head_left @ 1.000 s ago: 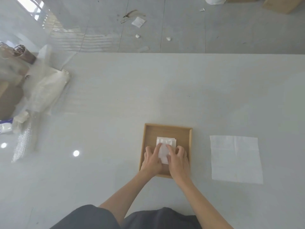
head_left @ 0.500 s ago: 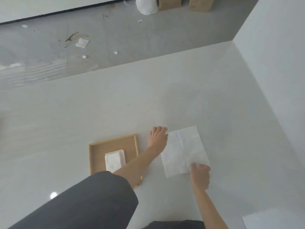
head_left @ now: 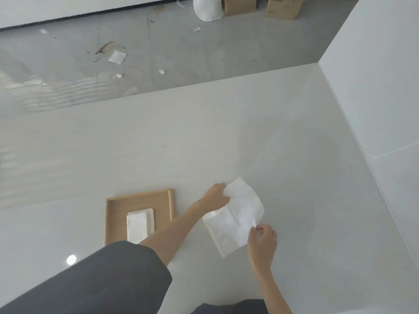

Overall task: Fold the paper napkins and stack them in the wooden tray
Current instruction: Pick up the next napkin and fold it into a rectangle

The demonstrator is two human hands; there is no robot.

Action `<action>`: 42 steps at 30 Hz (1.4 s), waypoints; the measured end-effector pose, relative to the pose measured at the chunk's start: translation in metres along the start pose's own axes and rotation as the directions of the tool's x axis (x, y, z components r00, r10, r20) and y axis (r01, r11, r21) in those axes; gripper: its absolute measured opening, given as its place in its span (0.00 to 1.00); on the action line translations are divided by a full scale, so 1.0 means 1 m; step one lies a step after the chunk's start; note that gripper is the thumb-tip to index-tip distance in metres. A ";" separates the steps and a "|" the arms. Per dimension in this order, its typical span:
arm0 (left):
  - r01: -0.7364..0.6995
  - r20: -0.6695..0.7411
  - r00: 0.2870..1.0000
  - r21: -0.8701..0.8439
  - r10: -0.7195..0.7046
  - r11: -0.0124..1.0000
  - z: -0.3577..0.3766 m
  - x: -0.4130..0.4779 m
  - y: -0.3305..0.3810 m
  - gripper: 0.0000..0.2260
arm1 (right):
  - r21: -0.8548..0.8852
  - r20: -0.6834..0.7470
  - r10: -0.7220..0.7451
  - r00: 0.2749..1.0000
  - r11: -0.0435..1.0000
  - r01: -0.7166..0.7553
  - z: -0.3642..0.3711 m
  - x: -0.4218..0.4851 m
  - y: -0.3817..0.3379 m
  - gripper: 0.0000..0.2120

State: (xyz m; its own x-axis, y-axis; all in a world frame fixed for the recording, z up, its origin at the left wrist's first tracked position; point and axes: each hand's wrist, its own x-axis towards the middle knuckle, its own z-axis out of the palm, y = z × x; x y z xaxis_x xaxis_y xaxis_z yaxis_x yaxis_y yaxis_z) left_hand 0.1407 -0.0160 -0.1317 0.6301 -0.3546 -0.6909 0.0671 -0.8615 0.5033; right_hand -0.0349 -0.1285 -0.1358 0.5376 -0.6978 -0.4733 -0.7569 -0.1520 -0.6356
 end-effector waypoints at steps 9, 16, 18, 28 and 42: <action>-0.133 -0.158 0.987 -0.795 0.010 0.592 -0.085 -0.151 -0.042 0.09 | 0.587 0.508 -0.190 0.840 0.790 -0.177 -0.016 -0.009 -0.071 0.24; -0.261 -0.416 0.896 -0.773 -0.153 0.578 -0.133 -0.255 -0.113 0.11 | 0.556 0.611 -0.473 0.635 0.827 0.081 0.025 -0.068 -0.169 0.16; -0.315 -0.493 0.856 -0.740 -0.159 0.594 -0.154 -0.283 -0.129 0.10 | 0.567 0.607 -0.530 0.593 0.811 0.144 0.030 -0.092 -0.203 0.12; -0.586 -0.619 0.773 -0.615 0.136 0.528 -0.245 -0.376 -0.172 0.05 | 0.615 0.598 -0.683 0.418 0.726 0.307 0.012 -0.191 -0.320 0.10; -0.732 -0.668 0.672 -0.533 0.320 0.424 -0.314 -0.413 -0.182 0.09 | 0.543 0.491 -0.795 0.356 0.599 0.589 -0.019 -0.236 -0.385 0.10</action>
State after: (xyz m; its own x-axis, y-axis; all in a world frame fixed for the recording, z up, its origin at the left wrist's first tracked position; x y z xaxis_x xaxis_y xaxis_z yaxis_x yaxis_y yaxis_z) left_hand 0.1114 0.4010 0.2249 0.9616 -0.2712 0.0429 -0.0197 0.0876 0.9960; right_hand 0.1222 0.0814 0.2327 0.9757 0.2161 0.0374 0.0649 -0.1217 -0.9904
